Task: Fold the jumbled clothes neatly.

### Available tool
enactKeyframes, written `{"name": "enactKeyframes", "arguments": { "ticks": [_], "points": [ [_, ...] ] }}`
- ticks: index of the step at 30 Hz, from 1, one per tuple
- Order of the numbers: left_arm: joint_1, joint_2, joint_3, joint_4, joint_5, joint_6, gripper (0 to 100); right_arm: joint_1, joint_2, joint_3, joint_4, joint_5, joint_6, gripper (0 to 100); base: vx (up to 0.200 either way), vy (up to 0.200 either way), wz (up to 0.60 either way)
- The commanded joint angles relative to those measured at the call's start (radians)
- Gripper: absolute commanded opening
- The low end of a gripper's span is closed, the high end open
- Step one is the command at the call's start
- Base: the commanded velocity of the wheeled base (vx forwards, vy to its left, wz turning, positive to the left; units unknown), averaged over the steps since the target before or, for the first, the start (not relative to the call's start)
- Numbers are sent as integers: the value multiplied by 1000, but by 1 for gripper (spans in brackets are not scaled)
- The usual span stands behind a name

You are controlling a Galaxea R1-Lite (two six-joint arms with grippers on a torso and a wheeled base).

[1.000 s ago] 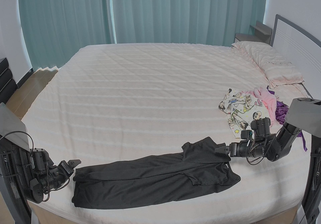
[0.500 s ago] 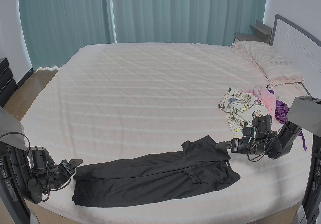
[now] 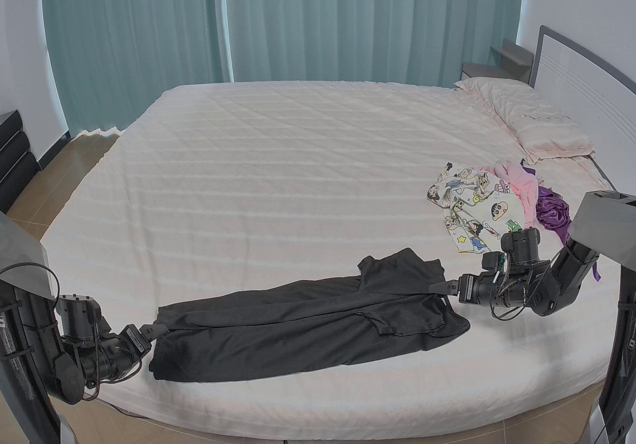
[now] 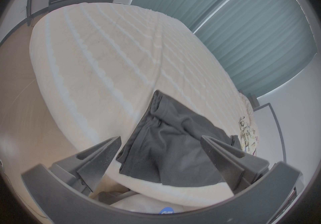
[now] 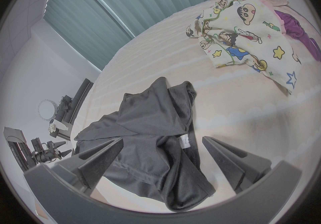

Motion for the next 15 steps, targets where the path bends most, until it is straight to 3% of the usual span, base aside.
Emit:
{"name": "enactKeyframes", "arguments": {
  "ticks": [1,5,15],
  "points": [
    [-12,1,15,55,-2,41,100,-2,6,-1,-1,-1,-2,100,0,0,0],
    [-17,10,15,84,-8,102,100,-2,9,1,-1,1,-8,100,0,0,0],
    [-64,85,13,-16,-8,108,100,2,12,2,1,1,-9,100,0,0,0]
  ]
}}
